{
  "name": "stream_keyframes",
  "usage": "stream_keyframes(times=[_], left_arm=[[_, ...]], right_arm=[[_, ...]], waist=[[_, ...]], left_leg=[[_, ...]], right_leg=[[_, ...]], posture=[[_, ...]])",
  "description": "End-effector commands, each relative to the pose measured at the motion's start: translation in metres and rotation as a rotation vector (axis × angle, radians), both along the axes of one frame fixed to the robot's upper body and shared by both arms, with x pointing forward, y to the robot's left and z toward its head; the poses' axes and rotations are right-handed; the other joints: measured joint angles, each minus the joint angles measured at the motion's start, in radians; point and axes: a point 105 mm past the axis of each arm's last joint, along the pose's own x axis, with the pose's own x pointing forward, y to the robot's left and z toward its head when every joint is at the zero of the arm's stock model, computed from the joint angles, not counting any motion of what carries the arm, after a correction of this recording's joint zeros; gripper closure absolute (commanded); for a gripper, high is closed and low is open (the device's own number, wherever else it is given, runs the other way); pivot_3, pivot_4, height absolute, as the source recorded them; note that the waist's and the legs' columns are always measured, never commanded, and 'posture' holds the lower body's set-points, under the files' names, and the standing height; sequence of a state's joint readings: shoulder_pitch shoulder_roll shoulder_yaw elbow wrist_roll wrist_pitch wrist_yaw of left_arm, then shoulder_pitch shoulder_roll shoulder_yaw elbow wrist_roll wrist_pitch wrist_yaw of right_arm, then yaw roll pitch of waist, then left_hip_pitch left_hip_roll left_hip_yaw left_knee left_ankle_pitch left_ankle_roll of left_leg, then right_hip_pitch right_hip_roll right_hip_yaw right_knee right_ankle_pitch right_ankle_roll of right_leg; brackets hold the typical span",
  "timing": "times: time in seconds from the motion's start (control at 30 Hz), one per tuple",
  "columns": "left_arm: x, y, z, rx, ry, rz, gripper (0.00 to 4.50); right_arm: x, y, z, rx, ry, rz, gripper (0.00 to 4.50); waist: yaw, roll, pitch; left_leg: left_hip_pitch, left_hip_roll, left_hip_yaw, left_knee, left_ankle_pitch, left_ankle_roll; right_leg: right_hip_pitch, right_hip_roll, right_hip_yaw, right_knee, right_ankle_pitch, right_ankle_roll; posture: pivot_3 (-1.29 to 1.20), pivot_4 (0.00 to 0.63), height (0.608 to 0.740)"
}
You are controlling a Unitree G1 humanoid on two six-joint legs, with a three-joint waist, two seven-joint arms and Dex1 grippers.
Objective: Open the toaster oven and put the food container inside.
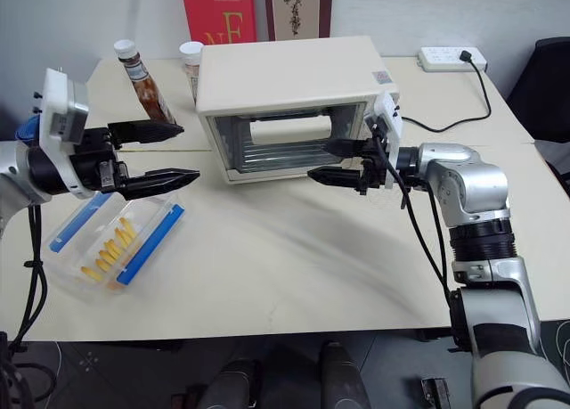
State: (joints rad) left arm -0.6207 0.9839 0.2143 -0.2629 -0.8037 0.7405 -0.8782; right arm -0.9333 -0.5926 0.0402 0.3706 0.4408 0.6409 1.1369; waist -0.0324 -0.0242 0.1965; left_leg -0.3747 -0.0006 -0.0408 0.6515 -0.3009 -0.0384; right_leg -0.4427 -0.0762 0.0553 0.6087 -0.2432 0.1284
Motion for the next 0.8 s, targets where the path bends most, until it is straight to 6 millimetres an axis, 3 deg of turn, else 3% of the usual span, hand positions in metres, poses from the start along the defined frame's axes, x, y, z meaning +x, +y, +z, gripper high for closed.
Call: stream_keyframes(times=[0.03,0.13,0.3,0.53,0.63,0.8], left_arm=[[-0.004,-0.003,0.008,0.012,-0.041,-0.019,0.0],[-0.005,-0.003,0.007,0.016,-0.042,-0.022,0.0],[-0.005,0.001,0.002,0.024,-0.03,-0.013,0.0],[0.006,-0.002,0.008,0.016,-0.04,-0.002,0.0],[0.012,-0.009,0.012,0.022,-0.05,-0.023,0.0],[0.04,-0.014,0.013,0.065,-0.052,0.013,0.0]], right_arm=[[0.01,0.002,0.025,0.04,-0.088,-0.032,0.03],[0.008,0.006,0.041,0.097,-0.101,0.009,0.03],[-0.022,0.013,0.057,0.142,-0.069,0.19,0.03],[-0.068,0.018,0.035,0.059,-0.024,0.391,0.03],[-0.073,0.018,0.027,0.054,-0.018,0.39,0.03],[-0.076,0.018,0.014,0.068,-0.013,0.358,0.03]], waist=[[-0.005,0.0,0.0],[-0.01,0.0,0.0],[-0.009,0.0,0.0],[-0.01,0.0,0.001],[-0.016,0.0,0.001],[-0.019,0.0,0.001]], left_leg=[[0.0,0.0,0.001,0.0,0.0,0.0],[0.0,0.0,0.001,-0.001,0.0,0.0],[-0.001,0.0,0.001,-0.001,0.0,0.0],[-0.001,0.001,0.0,-0.002,0.0,0.0],[-0.001,0.0,0.001,-0.001,0.0,0.0],[-0.001,0.0,0.0,0.0,0.0,0.0]], right_leg=[[0.0,0.0,0.001,0.0,0.0,0.0],[-0.002,0.0,0.001,0.001,0.0,0.0],[-0.002,0.0,0.0,0.0,0.0,0.0],[-0.002,0.0,0.0,0.0,0.0,0.0],[-0.002,0.0,0.0,0.001,0.0,0.0],[-0.002,0.001,0.0,0.002,0.0,0.0]], posture=[[0.0,0.15,0.74],[0.0,0.15,0.74],[0.0,0.15,0.74],[0.0,0.15,0.74],[0.0,0.15,0.74],[0.0,0.15,0.74]])
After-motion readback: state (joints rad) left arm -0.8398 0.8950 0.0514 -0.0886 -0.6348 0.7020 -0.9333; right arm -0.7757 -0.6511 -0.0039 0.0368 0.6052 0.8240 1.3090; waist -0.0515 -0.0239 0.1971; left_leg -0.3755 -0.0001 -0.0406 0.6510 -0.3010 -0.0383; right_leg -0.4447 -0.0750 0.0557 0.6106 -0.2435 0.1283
